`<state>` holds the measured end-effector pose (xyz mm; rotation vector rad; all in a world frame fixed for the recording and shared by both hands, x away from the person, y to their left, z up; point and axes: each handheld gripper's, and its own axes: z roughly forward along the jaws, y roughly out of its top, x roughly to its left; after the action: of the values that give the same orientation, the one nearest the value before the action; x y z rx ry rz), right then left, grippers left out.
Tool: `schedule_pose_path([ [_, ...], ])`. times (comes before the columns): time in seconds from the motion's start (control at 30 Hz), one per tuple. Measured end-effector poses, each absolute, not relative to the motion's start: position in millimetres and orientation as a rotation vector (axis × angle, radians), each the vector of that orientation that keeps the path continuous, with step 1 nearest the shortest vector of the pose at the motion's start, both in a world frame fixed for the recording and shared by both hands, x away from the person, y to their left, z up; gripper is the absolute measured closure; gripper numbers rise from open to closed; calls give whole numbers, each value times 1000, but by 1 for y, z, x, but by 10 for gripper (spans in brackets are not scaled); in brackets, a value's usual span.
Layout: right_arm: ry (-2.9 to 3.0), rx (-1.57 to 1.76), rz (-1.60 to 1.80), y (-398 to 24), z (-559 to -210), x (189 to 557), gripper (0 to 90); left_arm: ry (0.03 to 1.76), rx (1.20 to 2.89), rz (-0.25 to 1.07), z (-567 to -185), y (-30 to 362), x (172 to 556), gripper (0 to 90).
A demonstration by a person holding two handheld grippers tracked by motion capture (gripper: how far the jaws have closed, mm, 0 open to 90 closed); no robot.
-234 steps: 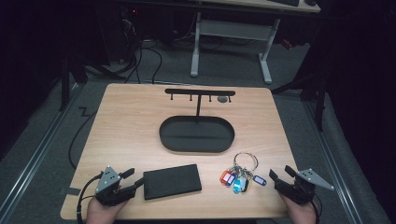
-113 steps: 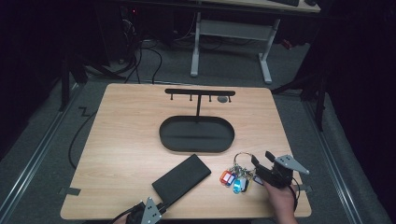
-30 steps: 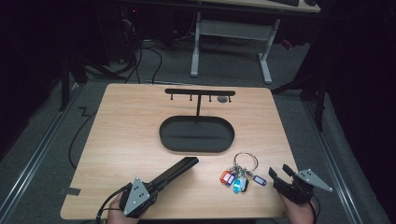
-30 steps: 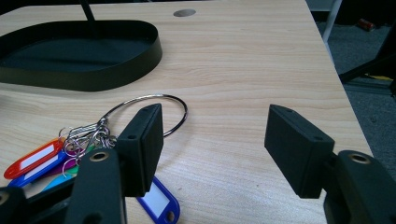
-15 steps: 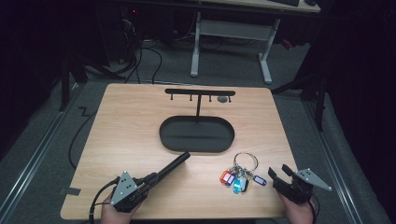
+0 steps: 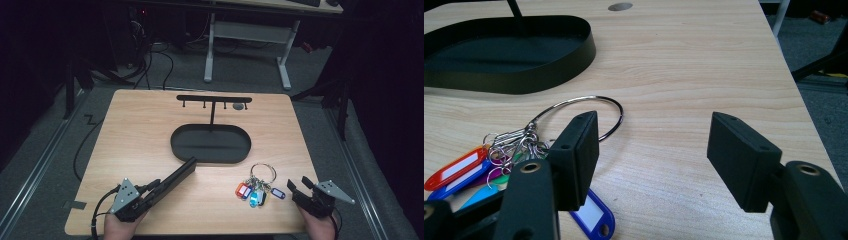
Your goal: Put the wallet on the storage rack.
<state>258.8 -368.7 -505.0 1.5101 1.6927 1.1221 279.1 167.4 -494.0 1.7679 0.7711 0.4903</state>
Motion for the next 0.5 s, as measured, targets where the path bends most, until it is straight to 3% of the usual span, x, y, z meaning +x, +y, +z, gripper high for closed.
schedule_pose_path([
  [0.5,1703,1507,1114,-368,-505,259,384,807,1782,479,-496,178,282,687],
])
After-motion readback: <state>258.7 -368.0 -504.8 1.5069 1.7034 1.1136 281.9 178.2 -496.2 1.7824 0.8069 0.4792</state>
